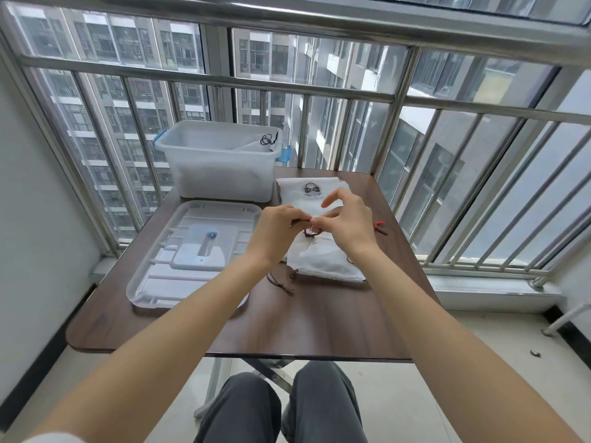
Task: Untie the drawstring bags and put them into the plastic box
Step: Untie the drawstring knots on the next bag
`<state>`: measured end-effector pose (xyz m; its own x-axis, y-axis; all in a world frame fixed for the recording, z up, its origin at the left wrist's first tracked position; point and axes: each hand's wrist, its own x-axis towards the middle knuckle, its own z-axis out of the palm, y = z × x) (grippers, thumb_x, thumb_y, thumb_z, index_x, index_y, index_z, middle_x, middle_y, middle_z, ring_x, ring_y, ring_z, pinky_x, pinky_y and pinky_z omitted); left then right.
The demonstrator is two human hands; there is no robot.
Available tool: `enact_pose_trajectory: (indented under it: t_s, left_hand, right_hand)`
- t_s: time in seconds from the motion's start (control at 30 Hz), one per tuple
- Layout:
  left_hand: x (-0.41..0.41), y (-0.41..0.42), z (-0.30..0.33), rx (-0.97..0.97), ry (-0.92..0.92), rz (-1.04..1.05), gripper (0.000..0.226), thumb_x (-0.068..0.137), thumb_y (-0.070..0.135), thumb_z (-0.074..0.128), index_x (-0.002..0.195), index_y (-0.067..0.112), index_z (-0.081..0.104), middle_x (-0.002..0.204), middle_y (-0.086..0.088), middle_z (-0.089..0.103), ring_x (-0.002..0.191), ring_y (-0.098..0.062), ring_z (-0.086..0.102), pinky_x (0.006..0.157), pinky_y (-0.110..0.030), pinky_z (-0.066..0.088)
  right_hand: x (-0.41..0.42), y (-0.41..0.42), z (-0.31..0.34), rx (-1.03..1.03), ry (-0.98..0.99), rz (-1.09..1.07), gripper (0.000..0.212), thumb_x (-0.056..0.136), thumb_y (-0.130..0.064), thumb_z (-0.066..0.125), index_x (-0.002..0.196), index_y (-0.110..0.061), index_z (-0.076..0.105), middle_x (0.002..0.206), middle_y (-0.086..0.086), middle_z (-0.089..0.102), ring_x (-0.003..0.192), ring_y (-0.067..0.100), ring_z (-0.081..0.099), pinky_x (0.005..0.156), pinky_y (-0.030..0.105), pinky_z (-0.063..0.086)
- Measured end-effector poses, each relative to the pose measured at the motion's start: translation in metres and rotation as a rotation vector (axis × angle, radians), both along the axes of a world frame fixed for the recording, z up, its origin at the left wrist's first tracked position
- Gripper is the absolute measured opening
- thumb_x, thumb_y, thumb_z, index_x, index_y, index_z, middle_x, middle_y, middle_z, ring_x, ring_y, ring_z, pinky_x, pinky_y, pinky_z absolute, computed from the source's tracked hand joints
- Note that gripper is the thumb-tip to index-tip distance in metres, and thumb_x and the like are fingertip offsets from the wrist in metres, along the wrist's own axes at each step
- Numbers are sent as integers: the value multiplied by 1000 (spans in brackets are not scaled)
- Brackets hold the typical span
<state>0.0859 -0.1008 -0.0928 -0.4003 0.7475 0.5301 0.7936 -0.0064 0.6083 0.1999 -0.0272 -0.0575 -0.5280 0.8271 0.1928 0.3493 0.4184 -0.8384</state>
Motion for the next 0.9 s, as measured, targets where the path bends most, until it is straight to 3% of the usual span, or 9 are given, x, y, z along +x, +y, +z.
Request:
enact_pose_trajectory:
  t_s: [0.2, 0.3, 0.4, 0.53, 0.63, 0.77, 0.9]
  left_hand:
    - [-6, 3, 2, -152, -155, -52, 12, 85, 13, 65, 89, 5, 74, 72, -3, 68, 60, -4, 56, 61, -7, 40]
    - [-12, 6, 3, -235, -324, -86, 13, 86, 15, 65, 89, 3, 71, 68, 0, 63, 61, -4, 53, 63, -18, 42]
    - [-13, 2, 6, -305, -528, -173, 12, 90, 16, 61, 90, 6, 67, 68, 5, 57, 60, 1, 47, 56, -12, 36]
    - [-18, 1, 8, -375, -764, -265, 15, 93, 18, 56, 81, 15, 65, 73, 3, 50, 69, -7, 39, 60, -19, 30]
    - [-21, 1, 9, -363, -937, -293, 17, 93, 16, 55, 83, 10, 67, 70, 2, 47, 64, -6, 37, 56, -18, 28]
    - [-23, 0, 10, -391, -1005, -298, 18, 92, 21, 57, 88, 9, 70, 67, 7, 55, 60, -4, 38, 53, -15, 31]
    - [-21, 2, 10, -377, -1048, -300, 18, 91, 21, 57, 86, 10, 70, 72, 4, 58, 57, -3, 36, 49, -12, 30]
  right_hand:
    - [2, -1, -6, 218, -99, 112, 18, 79, 2, 64, 88, -9, 52, 80, 12, 71, 74, 22, 66, 71, 32, 52]
    - [2, 1, -12, 430, -164, 118, 9, 82, 6, 55, 83, -3, 56, 82, 15, 67, 80, 30, 60, 70, 37, 46]
    - [2, 4, -16, 525, -176, 143, 13, 84, 6, 56, 84, -3, 66, 86, 15, 66, 80, 28, 60, 69, 32, 44]
    - [2, 5, -18, 482, -146, 130, 18, 84, 4, 56, 86, -4, 72, 89, 12, 71, 83, 22, 63, 69, 13, 37]
    - [0, 2, -17, 395, -121, 139, 20, 81, 2, 57, 90, -3, 73, 92, 10, 72, 87, 20, 64, 76, 11, 39]
    - [1, 1, -16, 272, -94, 170, 17, 77, -16, 72, 90, -5, 74, 89, 9, 73, 85, 19, 65, 80, 26, 49]
    - [-4, 3, -22, 343, -146, 169, 22, 78, -22, 73, 86, -2, 74, 88, 15, 69, 84, 26, 63, 79, 38, 47]
